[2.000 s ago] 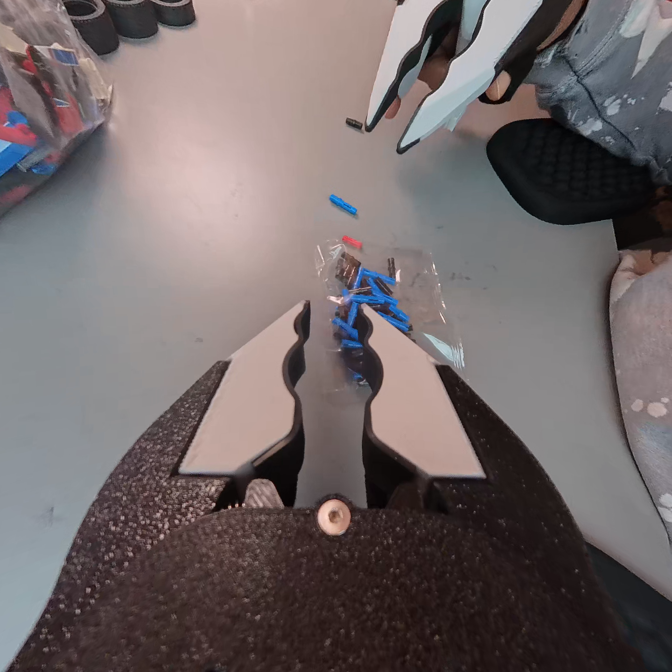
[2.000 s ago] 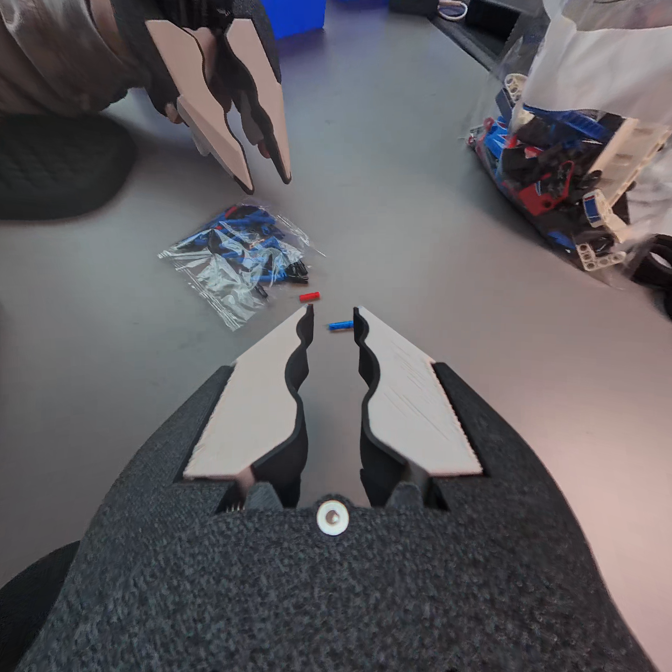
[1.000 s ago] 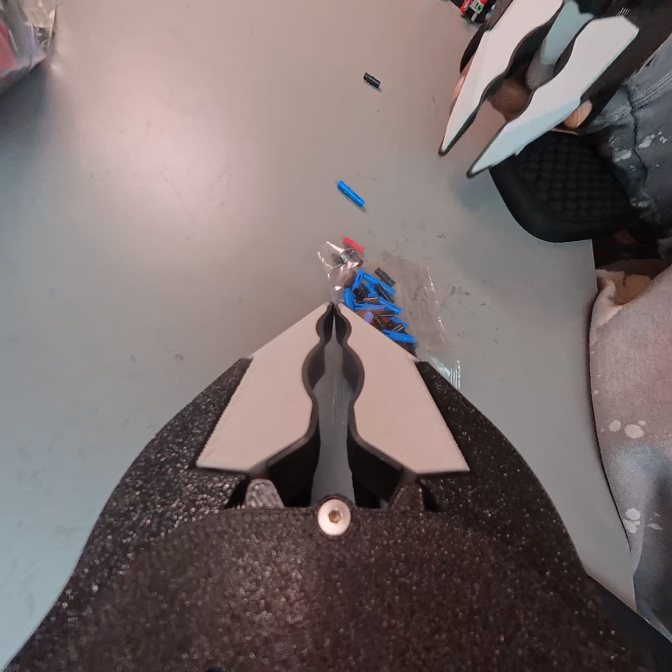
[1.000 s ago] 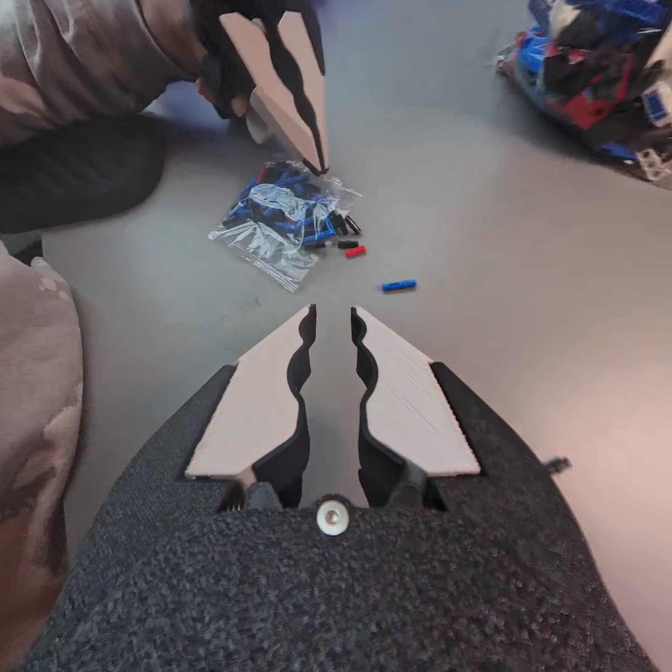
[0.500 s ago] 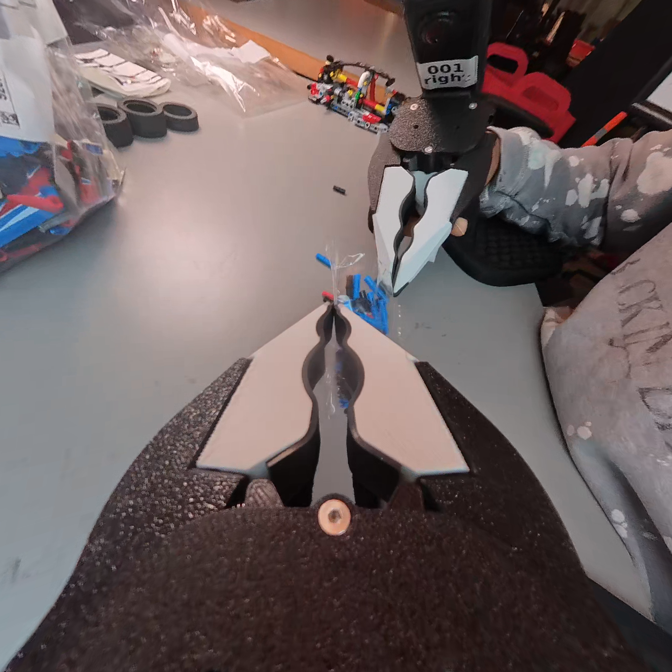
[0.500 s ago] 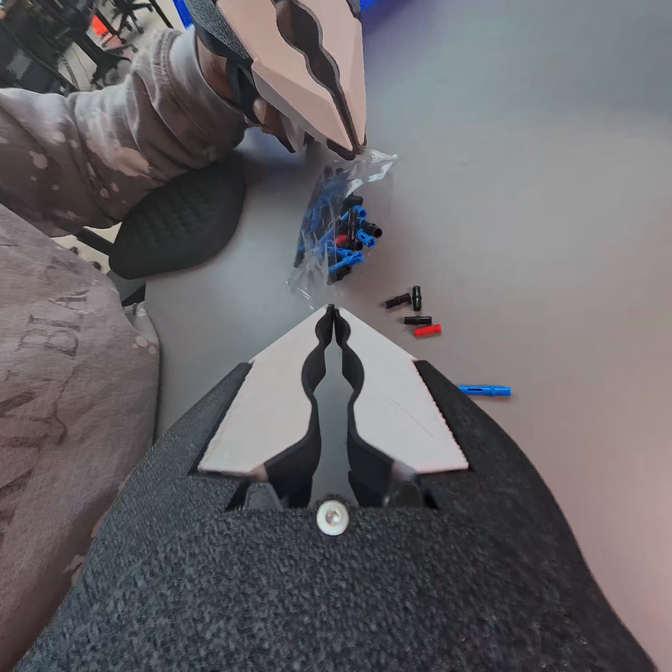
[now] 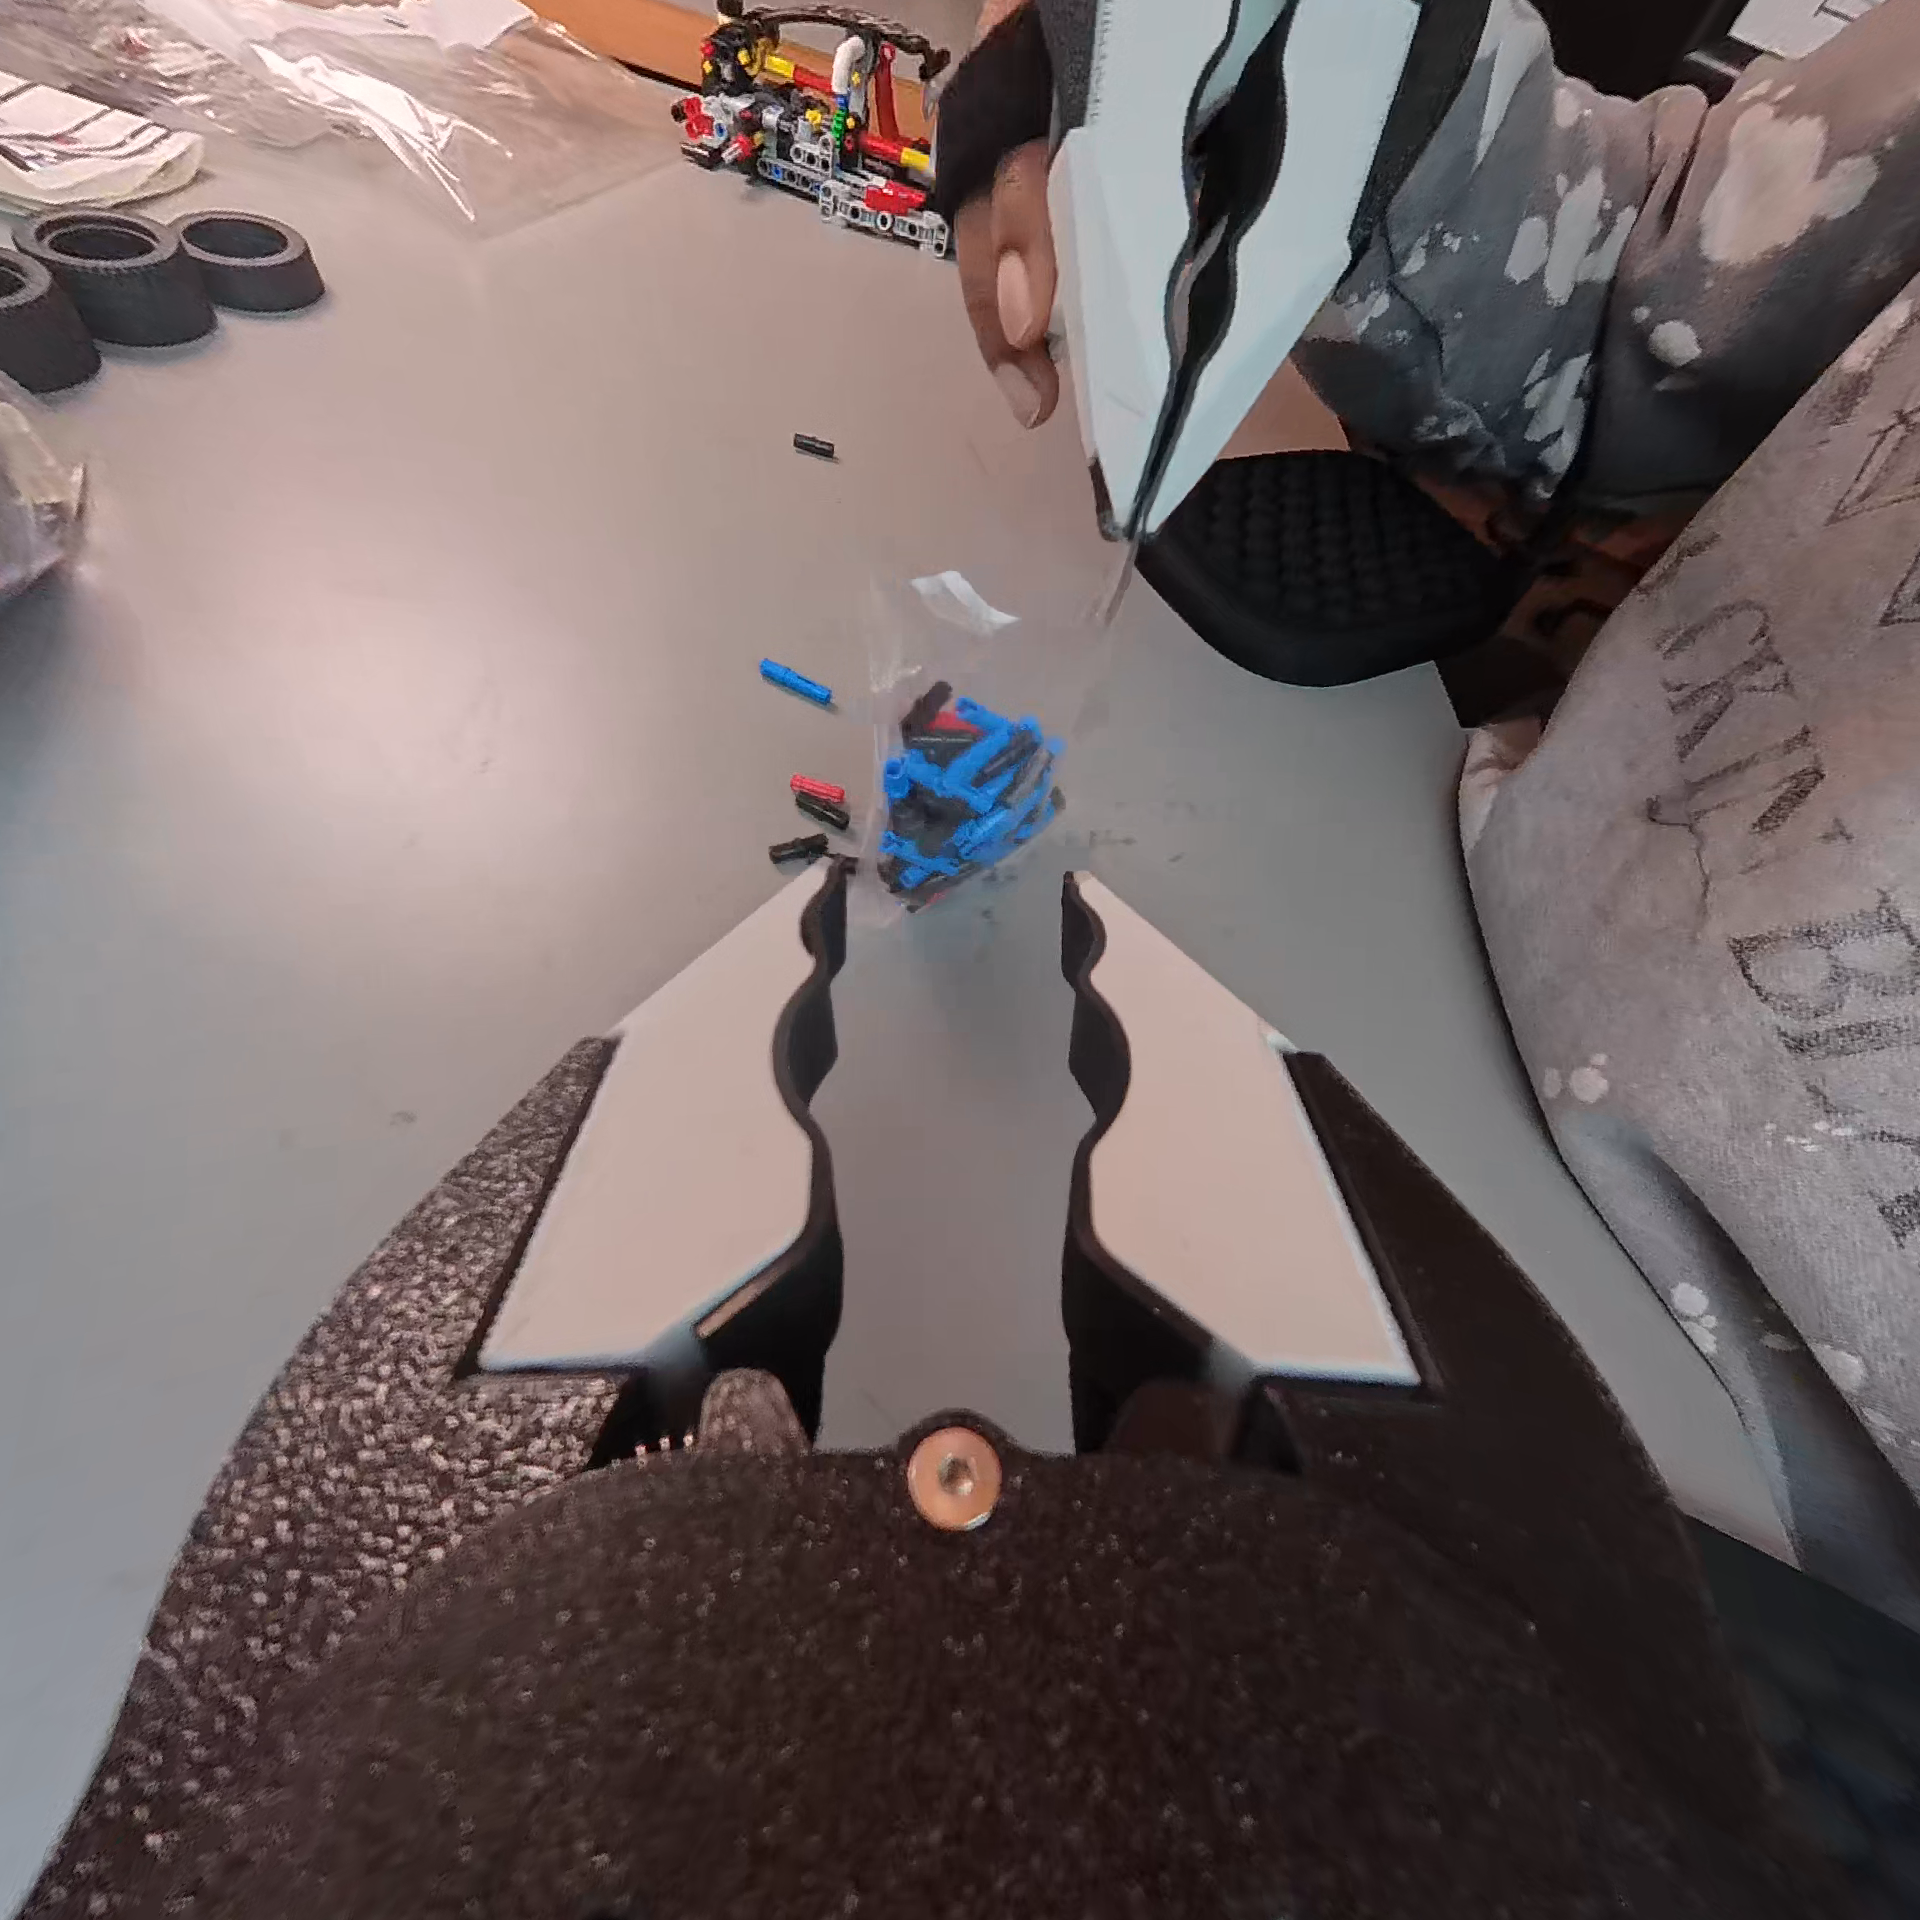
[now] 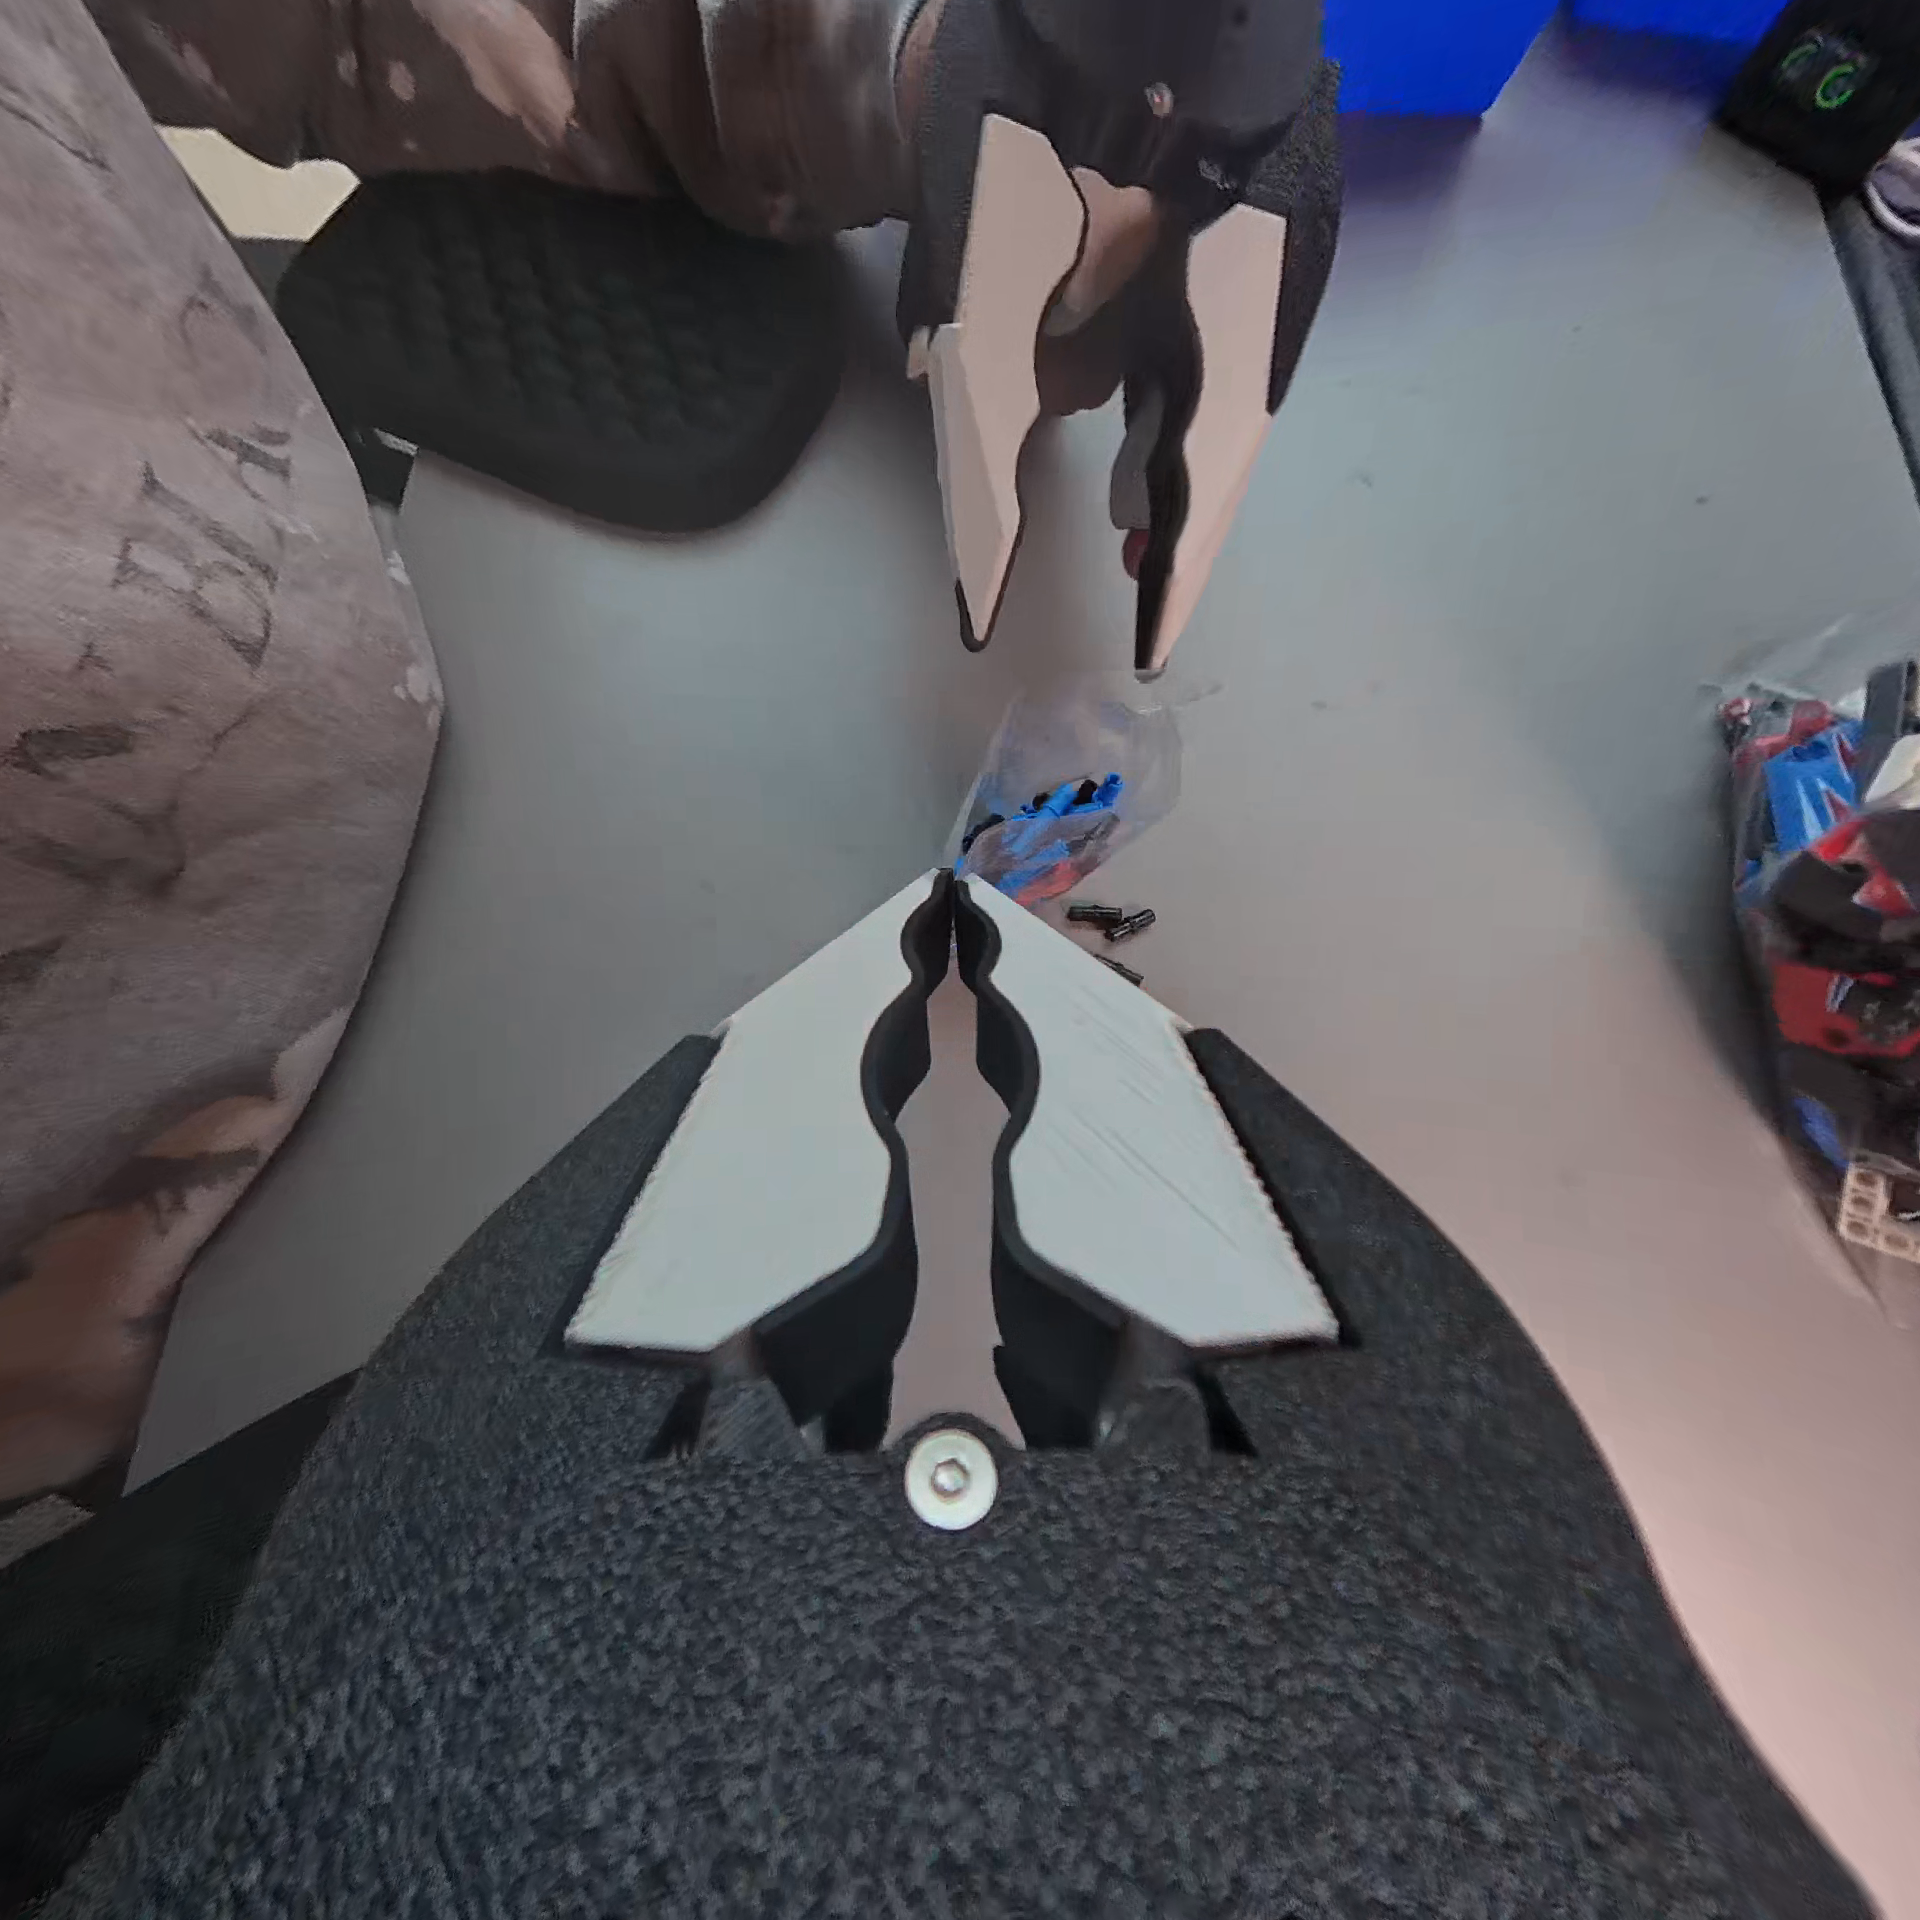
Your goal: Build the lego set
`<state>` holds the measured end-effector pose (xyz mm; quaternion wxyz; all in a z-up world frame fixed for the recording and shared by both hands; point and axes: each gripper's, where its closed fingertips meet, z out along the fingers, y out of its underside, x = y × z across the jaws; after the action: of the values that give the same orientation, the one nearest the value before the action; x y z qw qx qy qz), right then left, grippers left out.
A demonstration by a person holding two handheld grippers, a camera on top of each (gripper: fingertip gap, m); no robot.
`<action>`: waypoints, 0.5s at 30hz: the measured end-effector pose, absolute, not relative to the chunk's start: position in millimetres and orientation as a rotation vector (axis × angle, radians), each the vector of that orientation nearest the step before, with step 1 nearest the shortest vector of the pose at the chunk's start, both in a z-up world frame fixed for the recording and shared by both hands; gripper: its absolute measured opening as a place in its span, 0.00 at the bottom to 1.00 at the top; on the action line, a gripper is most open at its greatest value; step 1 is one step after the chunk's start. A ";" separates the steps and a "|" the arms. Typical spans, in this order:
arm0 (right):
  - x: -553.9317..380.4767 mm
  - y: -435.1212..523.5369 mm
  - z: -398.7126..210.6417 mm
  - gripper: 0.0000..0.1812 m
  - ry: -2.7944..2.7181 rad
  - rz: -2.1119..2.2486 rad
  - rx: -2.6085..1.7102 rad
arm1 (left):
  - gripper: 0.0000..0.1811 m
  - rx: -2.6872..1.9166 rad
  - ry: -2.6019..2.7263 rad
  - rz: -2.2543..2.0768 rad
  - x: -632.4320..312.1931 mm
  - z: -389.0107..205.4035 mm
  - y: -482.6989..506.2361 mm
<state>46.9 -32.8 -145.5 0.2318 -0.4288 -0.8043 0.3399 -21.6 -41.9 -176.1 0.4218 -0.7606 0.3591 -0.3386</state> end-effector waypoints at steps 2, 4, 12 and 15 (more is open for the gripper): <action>48.0 -39.8 -145.1 0.00 -2.245 0.925 -1.131 | 0.25 -1.888 0.915 -0.877 -16.3 -174.0 -40.3; 48.4 -47.9 -150.1 0.00 -2.285 0.933 -1.107 | 0.26 -1.862 0.956 -0.902 -7.9 -172.4 -41.7; 49.6 -65.1 -150.8 0.00 -2.282 1.062 -1.037 | 0.05 -1.799 1.096 -0.943 6.4 -171.7 -68.6; 49.4 -61.4 -150.4 0.00 -2.238 1.148 -1.073 | 0.01 -1.803 1.081 -0.911 2.2 -172.4 -72.5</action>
<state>49.4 -61.4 -150.4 0.2022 -0.3844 -0.8015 0.4110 2.2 -72.5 -172.4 0.4125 -0.7170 0.4297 -0.3621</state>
